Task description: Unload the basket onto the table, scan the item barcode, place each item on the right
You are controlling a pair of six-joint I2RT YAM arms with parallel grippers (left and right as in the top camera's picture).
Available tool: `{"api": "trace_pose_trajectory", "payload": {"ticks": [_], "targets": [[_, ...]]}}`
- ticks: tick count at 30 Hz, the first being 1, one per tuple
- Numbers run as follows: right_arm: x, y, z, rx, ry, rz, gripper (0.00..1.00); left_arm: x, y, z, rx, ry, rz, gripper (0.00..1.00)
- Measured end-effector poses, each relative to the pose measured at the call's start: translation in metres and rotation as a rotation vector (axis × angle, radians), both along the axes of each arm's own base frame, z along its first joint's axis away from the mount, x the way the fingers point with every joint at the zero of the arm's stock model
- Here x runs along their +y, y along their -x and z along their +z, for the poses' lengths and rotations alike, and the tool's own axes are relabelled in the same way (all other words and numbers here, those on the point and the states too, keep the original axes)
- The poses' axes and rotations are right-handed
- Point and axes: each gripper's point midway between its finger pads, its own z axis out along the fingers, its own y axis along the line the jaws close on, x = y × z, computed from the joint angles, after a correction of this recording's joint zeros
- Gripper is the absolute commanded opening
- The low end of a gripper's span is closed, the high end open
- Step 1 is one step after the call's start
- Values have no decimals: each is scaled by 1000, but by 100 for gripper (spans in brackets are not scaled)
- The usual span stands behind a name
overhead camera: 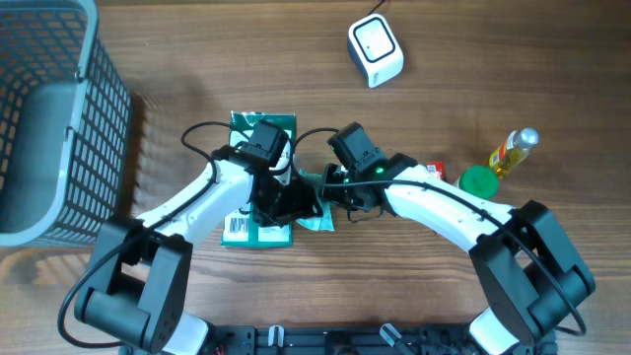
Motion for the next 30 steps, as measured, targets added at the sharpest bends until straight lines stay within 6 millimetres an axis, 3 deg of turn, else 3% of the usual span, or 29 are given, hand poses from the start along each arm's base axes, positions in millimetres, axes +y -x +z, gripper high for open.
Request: {"api": "trace_pose_trajectory", "payload": {"ticks": [5,9,14,21,24,26,27,30], "targets": [[0,0,0,0,0,-1,24,-1,1,0,0,-1,-4,66],[-2,-2,0,2,-1,-12,15,1,1,-3,-4,-12,-4,66],[-12,-3,-3,27,15,-41,15,0,-2,-3,-20,-9,-3,66],[-19,-3,-4,44,24,-60,16,-4,-12,-2,-61,7,9,59],[-19,-3,-4,47,22,-62,28,-4,-14,-2,-57,8,27,56],[-18,-3,-4,52,17,-67,30,-5,-13,-2,-55,7,30,53],[-18,-3,-4,54,14,-65,36,-5,-13,-2,-52,7,34,52],[-17,-2,-4,57,11,-66,38,-7,-11,-2,-48,7,31,47]]}}
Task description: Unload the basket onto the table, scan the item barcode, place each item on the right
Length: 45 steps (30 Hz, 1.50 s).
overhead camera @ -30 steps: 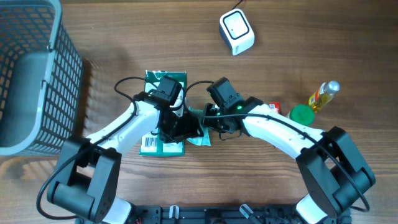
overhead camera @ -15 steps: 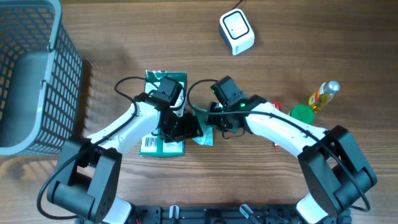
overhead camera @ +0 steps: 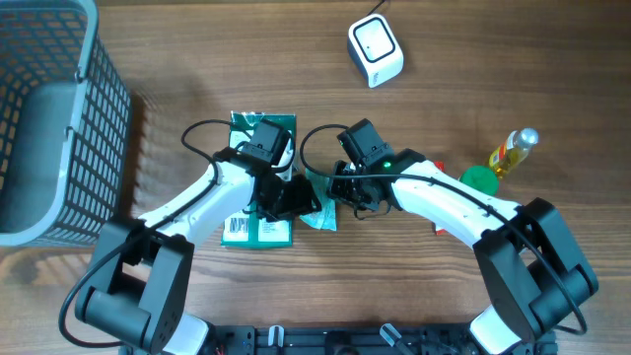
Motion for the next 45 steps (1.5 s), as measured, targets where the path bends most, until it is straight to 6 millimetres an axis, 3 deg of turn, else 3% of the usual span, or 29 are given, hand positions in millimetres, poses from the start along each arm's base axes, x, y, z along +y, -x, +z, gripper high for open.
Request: {"api": "trace_pose_trajectory", "payload": {"ticks": [4,9,14,26,31,33,35,42,45], "targets": [[0,0,0,0,0,1,37,-5,5,-1,7,-5,-12,38],[1,0,0,1,-3,2,37,3,12,-14,25,-68,34,38],[1,0,0,0,-5,2,37,2,6,-17,-4,-62,53,38],[2,-2,1,-11,-10,2,36,0,-3,-17,-40,-56,67,43],[4,-5,-4,-45,-34,2,28,3,-7,-17,-47,-55,83,43],[4,-5,-7,-56,-42,1,19,7,-10,-17,-47,-56,98,52],[5,-6,-8,-62,-48,0,18,11,-13,-17,-47,-57,115,54],[6,-7,-7,-69,-53,0,18,15,-21,-13,-40,-14,153,54],[6,-7,-7,-69,-52,0,18,14,-28,-10,-53,21,166,50]]}}
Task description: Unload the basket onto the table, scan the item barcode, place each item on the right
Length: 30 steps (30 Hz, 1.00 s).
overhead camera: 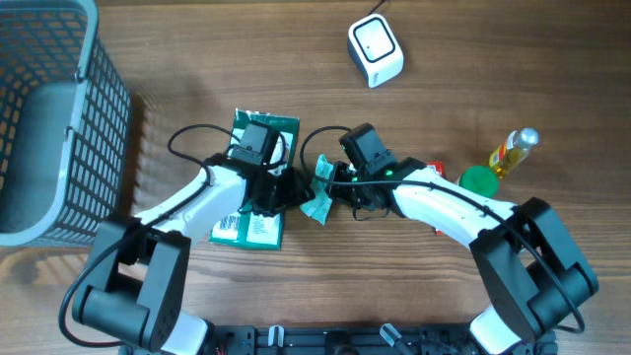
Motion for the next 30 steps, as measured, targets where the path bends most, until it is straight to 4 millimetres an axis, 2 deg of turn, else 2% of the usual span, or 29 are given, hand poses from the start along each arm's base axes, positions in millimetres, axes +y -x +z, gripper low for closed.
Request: {"api": "trace_pose_trajectory", "payload": {"ticks": [5,11,16,19,25,27,28,30], "targets": [[0,0,0,0,0,0,18,-2,-7,3,-26,23,4,48],[0,0,0,0,0,0,19,-12,-1,4,-25,30,-28,47],[0,0,0,0,1,0,19,-21,6,3,-25,30,-64,34],[-1,0,0,1,1,-1,19,-21,6,2,-24,25,-63,28],[-1,0,0,1,1,-1,17,-16,4,-1,-30,-5,-50,4],[-1,0,0,1,1,-1,11,-16,3,-1,-35,-6,-56,4],[0,0,0,0,1,-1,4,-17,4,-2,-32,-6,-56,4],[0,-1,0,-2,-2,-1,4,-17,4,-4,-27,-7,-56,4]]}}
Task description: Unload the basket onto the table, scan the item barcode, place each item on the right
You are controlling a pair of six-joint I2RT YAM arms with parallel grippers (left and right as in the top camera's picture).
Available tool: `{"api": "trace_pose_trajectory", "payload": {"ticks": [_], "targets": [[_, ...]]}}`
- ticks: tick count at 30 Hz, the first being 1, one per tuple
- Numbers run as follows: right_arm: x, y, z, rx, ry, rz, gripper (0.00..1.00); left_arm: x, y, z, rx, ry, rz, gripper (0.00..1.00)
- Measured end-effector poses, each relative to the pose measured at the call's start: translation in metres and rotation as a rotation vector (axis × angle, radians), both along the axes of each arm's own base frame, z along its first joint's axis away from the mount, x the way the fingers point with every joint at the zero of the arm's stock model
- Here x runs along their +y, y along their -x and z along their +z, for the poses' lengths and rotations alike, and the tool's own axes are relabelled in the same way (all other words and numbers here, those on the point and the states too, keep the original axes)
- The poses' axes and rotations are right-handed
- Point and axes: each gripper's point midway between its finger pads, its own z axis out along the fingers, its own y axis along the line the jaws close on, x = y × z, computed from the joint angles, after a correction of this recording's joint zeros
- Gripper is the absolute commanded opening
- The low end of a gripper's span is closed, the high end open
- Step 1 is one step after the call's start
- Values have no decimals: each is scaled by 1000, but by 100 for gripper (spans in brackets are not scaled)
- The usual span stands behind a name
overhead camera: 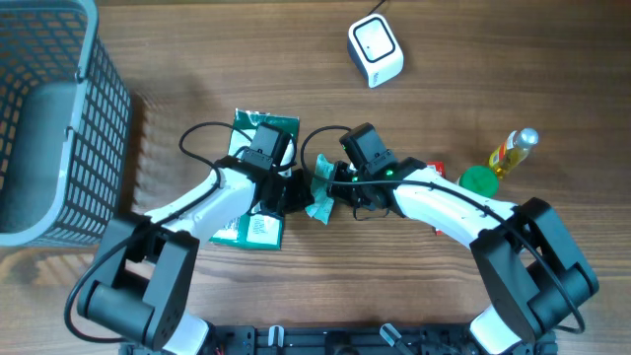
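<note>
A small crumpled green packet (318,194) hangs between my two grippers at the table's middle. My right gripper (331,189) meets its right side and looks shut on it. My left gripper (296,192) is close against its left side; its jaws are hidden under the wrist. A larger green pack (254,227) with white labels lies tilted under the left arm. The white scanner (375,51) stands at the far edge, well away from the packet.
A grey mesh basket (49,128) fills the left side. A yellow bottle (514,151), a green lid (478,180) and a small red item (437,169) sit to the right of the right arm.
The left arm has shifted slightly to the right, its gripper closer to the small packet. The packet, the right gripper and the larger green pack are where they were.
At first the small packet lay on the table by the larger pack's corner, both grippers beside it. It was still there a second later. Then it was higher up between the grippers and the larger pack had turned askew. It remains there now.
</note>
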Motion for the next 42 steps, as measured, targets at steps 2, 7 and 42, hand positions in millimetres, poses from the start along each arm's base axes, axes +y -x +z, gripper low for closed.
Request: {"api": "trace_pose_trajectory", "payload": {"ticks": [2,7,42], "targets": [[0,0,0,0,1,1,4,0,0,-2,4,-2,0,4],[0,0,0,-6,6,15,4,1,0,-3,3,-7,2,4],[-12,5,-6,-16,82,67,37,0,-2,-5,-8,-18,-2,4]]}}
